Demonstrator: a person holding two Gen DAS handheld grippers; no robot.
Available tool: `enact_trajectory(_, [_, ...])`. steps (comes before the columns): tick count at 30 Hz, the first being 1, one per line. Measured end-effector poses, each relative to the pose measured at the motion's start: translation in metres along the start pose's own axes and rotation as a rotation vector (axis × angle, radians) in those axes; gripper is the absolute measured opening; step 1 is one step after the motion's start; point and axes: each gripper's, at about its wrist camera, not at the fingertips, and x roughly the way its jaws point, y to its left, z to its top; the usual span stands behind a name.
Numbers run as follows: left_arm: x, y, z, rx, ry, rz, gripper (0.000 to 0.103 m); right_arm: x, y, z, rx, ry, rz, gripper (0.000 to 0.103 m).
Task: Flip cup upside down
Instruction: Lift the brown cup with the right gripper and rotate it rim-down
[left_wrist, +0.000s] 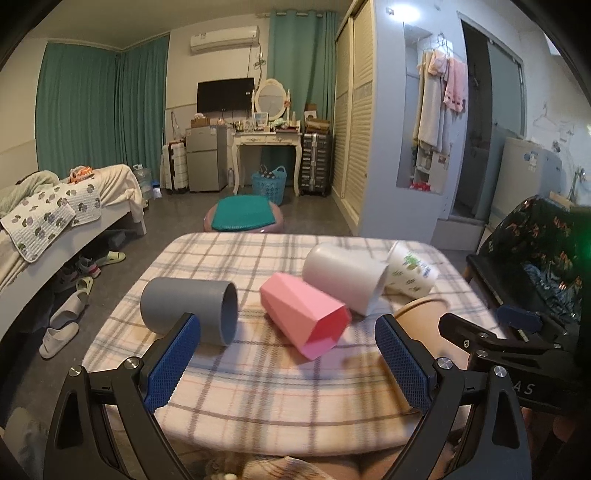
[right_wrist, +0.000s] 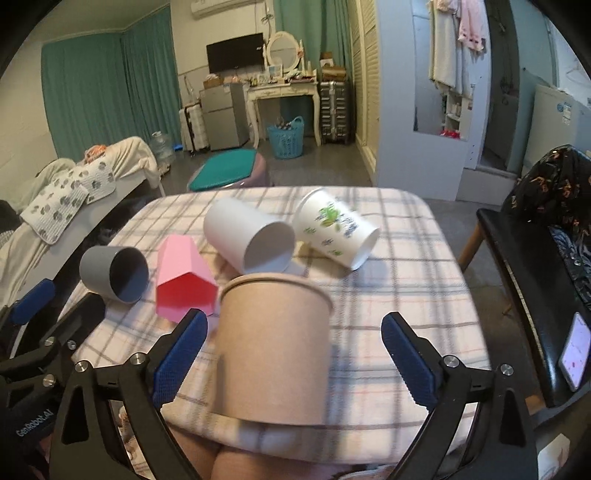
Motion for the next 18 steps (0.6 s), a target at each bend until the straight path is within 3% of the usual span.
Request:
enact_trajectory(9, [-0.022, -0.034, 0.0, 0.009, -0.063, 0.018, 0.098, -0.033, -0.048, -0.013, 0.051, -0.076, -0.035, 0.096])
enact_trajectory(18, [0.005, -0.081, -0.028, 0.044, 0.042, -0.048, 0.098, -0.046, -0.099, -0.033, 0.112, -0.106, -0.085, 0.096])
